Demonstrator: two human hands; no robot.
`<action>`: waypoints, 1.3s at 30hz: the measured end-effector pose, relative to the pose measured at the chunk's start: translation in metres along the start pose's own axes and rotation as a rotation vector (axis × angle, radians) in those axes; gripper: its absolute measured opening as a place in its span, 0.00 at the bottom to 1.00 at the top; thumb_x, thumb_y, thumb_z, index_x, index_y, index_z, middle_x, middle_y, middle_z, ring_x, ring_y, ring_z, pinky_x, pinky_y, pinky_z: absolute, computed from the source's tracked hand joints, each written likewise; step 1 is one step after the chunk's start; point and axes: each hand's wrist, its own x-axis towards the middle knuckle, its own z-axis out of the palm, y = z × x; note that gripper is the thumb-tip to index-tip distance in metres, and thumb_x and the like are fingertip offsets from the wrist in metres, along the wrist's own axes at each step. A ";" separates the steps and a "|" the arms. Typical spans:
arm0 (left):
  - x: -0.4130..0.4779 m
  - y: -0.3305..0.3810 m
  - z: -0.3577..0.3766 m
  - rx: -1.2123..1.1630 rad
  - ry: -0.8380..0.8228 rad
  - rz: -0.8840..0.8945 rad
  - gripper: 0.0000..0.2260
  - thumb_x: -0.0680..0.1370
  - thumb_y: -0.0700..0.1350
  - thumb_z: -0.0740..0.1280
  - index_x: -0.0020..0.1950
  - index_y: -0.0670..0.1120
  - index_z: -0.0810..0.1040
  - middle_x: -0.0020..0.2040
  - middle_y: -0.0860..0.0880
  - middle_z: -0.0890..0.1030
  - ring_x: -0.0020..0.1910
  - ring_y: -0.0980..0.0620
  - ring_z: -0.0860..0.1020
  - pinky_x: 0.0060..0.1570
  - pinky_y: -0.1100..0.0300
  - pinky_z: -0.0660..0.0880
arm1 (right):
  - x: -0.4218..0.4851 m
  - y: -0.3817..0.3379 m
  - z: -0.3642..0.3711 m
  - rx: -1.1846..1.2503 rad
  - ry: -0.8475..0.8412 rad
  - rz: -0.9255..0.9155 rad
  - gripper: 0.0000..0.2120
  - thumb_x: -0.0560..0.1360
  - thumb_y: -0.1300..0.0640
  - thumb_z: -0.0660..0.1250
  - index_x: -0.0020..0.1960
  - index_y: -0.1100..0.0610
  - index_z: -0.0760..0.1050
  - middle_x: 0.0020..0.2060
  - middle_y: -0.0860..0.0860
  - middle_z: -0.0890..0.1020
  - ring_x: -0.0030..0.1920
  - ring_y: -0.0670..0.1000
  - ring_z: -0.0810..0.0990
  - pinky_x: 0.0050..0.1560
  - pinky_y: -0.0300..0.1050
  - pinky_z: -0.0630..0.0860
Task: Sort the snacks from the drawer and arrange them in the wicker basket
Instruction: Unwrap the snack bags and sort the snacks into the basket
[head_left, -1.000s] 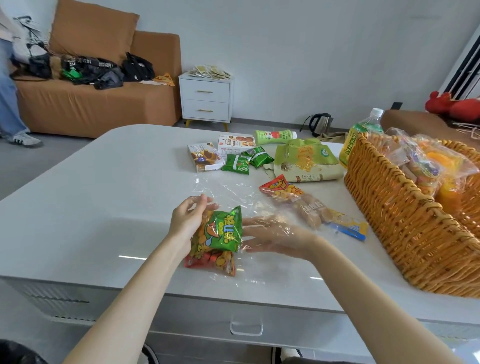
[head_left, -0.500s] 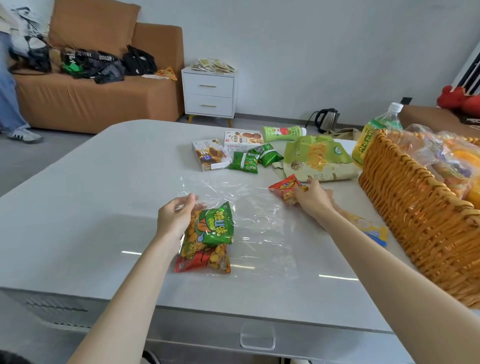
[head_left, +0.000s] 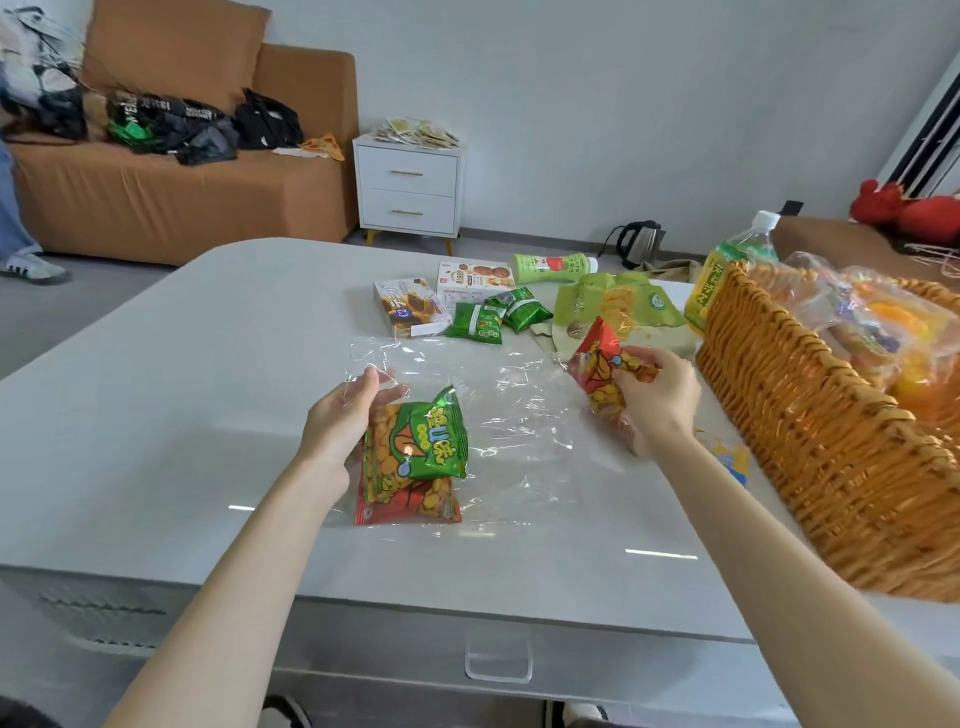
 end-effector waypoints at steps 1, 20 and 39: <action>-0.003 0.001 0.001 -0.007 -0.001 0.003 0.11 0.80 0.55 0.62 0.49 0.52 0.81 0.43 0.56 0.85 0.45 0.57 0.81 0.44 0.59 0.74 | -0.006 -0.002 -0.011 0.039 0.016 -0.007 0.13 0.72 0.60 0.72 0.53 0.45 0.80 0.54 0.53 0.80 0.52 0.50 0.79 0.58 0.53 0.77; -0.023 0.006 0.007 -0.084 -0.093 -0.034 0.13 0.81 0.57 0.56 0.52 0.56 0.79 0.48 0.60 0.84 0.47 0.59 0.81 0.38 0.64 0.74 | -0.040 -0.017 -0.070 0.442 -0.308 0.142 0.06 0.77 0.62 0.66 0.53 0.60 0.80 0.39 0.54 0.84 0.37 0.50 0.84 0.44 0.46 0.83; -0.044 0.004 0.048 0.017 -0.455 -0.038 0.16 0.80 0.61 0.54 0.60 0.59 0.77 0.51 0.49 0.84 0.49 0.52 0.82 0.47 0.55 0.78 | -0.064 -0.019 -0.030 0.640 -0.958 0.199 0.19 0.75 0.59 0.67 0.60 0.71 0.75 0.55 0.61 0.80 0.55 0.55 0.77 0.62 0.47 0.72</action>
